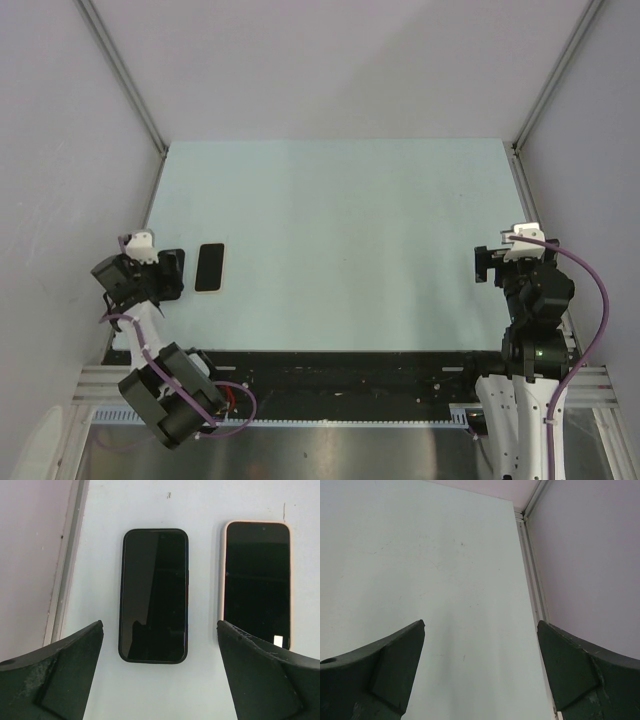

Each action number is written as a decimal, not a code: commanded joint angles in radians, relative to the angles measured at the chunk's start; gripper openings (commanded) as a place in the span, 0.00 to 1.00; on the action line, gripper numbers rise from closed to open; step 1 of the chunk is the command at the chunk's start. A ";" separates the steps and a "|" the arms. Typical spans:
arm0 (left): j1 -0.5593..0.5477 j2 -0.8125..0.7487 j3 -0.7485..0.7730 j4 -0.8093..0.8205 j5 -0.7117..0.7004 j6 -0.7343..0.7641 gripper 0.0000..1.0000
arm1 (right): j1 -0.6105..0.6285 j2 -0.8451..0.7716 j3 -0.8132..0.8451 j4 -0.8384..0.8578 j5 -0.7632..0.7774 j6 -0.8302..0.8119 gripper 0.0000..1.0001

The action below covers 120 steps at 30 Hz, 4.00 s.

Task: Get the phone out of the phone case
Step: Adjust the phone at the center of the board.

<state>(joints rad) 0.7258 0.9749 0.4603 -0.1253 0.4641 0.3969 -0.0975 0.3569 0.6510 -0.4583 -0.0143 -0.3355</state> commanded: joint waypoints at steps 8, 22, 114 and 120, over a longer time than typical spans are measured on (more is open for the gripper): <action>-0.077 0.094 0.072 -0.028 -0.130 0.056 1.00 | 0.016 0.011 0.001 -0.002 -0.013 -0.016 1.00; -0.137 0.214 0.127 -0.063 -0.154 0.062 1.00 | 0.038 0.019 0.001 -0.003 -0.006 -0.017 1.00; -0.164 0.633 0.331 -0.180 -0.223 0.298 0.70 | 0.076 0.033 -0.005 0.006 -0.007 -0.026 1.00; -0.167 0.613 0.302 -0.180 -0.242 0.322 0.30 | 0.085 0.025 -0.005 0.004 -0.015 -0.028 1.00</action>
<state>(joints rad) 0.5606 1.5810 0.8104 -0.2672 0.3134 0.6449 -0.0238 0.3943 0.6468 -0.4805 -0.0170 -0.3531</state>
